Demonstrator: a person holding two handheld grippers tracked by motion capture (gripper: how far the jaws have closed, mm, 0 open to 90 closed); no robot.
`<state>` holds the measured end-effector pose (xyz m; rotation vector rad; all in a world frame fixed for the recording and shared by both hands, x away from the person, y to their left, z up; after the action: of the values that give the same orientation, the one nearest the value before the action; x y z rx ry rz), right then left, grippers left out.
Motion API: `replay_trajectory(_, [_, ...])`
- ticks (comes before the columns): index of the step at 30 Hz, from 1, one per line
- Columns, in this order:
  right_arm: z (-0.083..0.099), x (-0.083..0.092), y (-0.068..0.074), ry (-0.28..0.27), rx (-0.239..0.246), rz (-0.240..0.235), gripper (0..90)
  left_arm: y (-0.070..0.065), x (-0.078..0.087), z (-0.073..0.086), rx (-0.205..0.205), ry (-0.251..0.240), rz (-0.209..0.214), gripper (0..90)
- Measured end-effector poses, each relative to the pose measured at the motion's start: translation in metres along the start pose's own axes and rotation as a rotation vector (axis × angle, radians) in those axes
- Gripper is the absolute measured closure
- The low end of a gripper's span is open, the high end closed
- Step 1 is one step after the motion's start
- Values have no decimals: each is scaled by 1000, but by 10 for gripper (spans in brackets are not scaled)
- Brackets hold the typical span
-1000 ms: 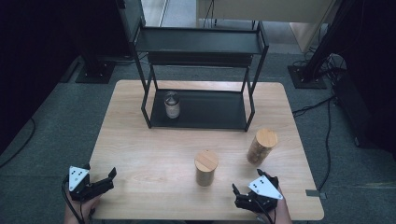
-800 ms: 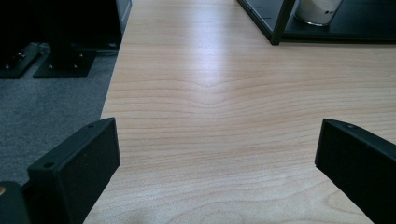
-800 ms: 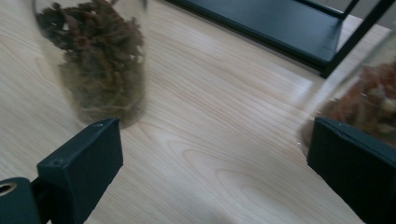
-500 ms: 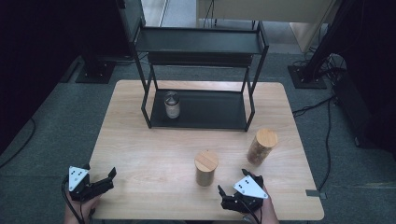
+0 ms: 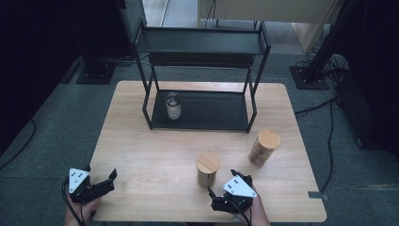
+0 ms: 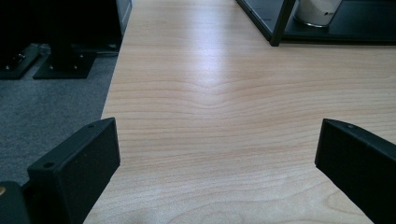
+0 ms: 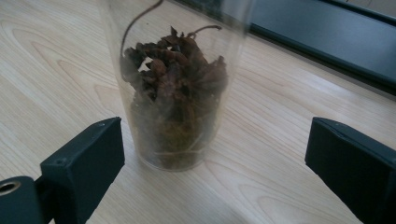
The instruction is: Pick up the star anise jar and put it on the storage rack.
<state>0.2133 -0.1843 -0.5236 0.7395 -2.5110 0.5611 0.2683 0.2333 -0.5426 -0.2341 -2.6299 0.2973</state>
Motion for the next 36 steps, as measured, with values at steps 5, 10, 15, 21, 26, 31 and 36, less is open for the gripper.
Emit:
replay_trajectory(5, [-4, -6, 3, -3, -21, -11, 39, 0, 0, 0, -2, 1, 1, 2])
replay_trajectory(10, [-7, -13, 7, -1, -36, -18, 34, -1, 0, 0, -7, 2, 2, 2])
replay_trajectory(15, [-10, -19, 9, 1, -40, -16, 42, -1, 0, 0, -6, 4, 4, 2])
replay_trajectory(21, [-17, -26, 11, 1, -41, -8, 44, -1, 0, 0, -7, 5, 4, 2])
replay_trajectory(26, [-23, -30, 12, -6, -45, 8, 76, -1, -1, 0, -8, 6, 4, 2])
replay_trajectory(31, [-28, -31, 12, -20, -67, 11, 126, -1, -1, 0, -8, 7, 4, 2])
replay_trajectory(36, [-32, -32, 11, -24, -70, 12, 173, -1, -1, 0, -11, 10, 4, 2])
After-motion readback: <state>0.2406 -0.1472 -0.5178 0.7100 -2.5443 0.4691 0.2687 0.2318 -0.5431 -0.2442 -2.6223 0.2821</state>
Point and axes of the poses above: each handheld gripper's, and its own axes: x roughly backward along the jaws, z roughly out of its underside, y roughly to its left, the point moved 6 cm from there along -x, roughly forward along the jaws, and after that the axes turned 12 degrees about x, right-handed, at the moved point
